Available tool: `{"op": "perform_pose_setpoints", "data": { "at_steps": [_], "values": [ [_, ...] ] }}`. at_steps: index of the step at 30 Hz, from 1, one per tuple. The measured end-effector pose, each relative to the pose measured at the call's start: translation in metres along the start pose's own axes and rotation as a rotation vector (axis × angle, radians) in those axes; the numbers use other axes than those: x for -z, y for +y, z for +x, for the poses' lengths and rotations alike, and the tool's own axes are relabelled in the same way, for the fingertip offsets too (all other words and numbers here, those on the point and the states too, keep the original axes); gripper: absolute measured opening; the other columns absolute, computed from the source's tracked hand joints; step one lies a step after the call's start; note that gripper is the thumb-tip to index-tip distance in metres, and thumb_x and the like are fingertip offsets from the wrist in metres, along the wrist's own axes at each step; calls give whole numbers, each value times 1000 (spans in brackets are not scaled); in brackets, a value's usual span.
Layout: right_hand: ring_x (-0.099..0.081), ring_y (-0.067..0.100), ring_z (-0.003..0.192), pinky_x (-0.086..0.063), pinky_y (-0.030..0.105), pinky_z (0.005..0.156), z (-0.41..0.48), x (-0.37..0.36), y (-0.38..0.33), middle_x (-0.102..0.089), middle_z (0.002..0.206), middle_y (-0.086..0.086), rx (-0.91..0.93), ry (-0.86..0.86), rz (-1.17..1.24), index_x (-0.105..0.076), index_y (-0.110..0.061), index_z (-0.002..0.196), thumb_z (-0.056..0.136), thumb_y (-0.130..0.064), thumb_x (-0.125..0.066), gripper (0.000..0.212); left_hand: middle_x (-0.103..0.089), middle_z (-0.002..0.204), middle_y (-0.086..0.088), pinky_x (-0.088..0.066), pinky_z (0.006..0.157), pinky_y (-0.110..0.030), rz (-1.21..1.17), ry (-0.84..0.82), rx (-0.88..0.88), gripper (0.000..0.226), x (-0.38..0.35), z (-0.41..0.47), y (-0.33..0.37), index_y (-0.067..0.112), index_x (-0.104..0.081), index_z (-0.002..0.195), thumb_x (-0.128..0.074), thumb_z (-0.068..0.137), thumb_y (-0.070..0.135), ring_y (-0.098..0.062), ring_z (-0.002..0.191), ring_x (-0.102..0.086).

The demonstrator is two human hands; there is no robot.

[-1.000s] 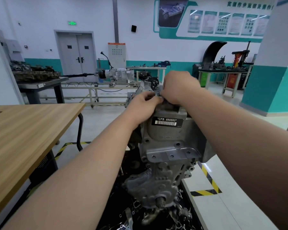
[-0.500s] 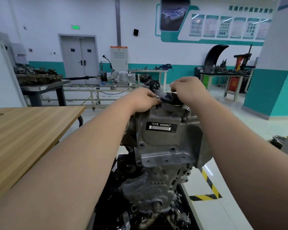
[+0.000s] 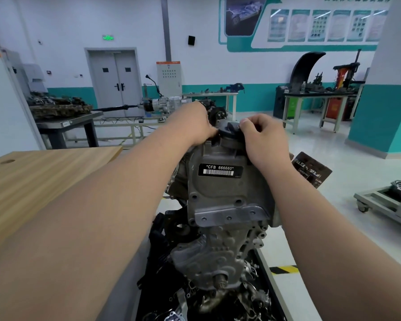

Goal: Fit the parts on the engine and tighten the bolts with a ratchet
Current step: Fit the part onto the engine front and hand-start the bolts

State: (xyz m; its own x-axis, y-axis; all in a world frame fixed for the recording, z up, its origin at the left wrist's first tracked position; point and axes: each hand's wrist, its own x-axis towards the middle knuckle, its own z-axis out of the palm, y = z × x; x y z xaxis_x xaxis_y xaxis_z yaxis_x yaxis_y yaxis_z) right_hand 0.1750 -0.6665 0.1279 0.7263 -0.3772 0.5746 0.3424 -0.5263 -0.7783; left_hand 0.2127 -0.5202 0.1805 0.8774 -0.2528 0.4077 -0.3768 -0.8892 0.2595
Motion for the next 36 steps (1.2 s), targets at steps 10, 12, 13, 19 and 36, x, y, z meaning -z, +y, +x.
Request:
{"op": "perform_pose_setpoints", "data": {
  "at_steps": [10,12,13,19,36],
  "values": [
    [-59,7,89,-42,22,71,-5,2,5,-67,92,-11,54,-7,37,-69,-22,99,96,-32,-53,19,-46,69,-1,-30,47,-27,83,136,145,30,-14,-9,17,15,-42,65,-62,88,12,-16,59,-43],
    [-58,6,88,-40,17,68,-6,3,5,-64,87,-15,60,-6,40,-66,-26,93,96,-32,-53,15,-45,69,0,-28,45,-27,84,160,151,32,-18,-10,17,16,-41,65,-62,88,11,-14,57,-40],
    [-58,6,88,-40,16,68,-6,3,6,-63,86,-16,63,-6,43,-65,-28,91,96,-32,-53,13,-43,68,0,-28,45,-27,94,177,150,34,-20,-11,17,17,-40,64,-62,88,11,-14,57,-39],
    [-58,5,86,-41,18,67,-7,2,7,-60,83,-19,76,-9,51,-63,-29,92,97,-33,-53,12,-40,65,1,-38,65,-34,183,236,83,34,-23,-13,16,17,-40,64,-62,90,13,-18,58,-42],
    [-52,-9,77,-32,5,60,-6,5,9,-56,79,-25,91,-45,29,-60,-33,92,97,-36,-53,9,-61,90,-2,-44,70,-29,-2,40,3,9,-7,-2,1,15,-68,90,-61,91,20,-19,78,-57]
  ]
}}
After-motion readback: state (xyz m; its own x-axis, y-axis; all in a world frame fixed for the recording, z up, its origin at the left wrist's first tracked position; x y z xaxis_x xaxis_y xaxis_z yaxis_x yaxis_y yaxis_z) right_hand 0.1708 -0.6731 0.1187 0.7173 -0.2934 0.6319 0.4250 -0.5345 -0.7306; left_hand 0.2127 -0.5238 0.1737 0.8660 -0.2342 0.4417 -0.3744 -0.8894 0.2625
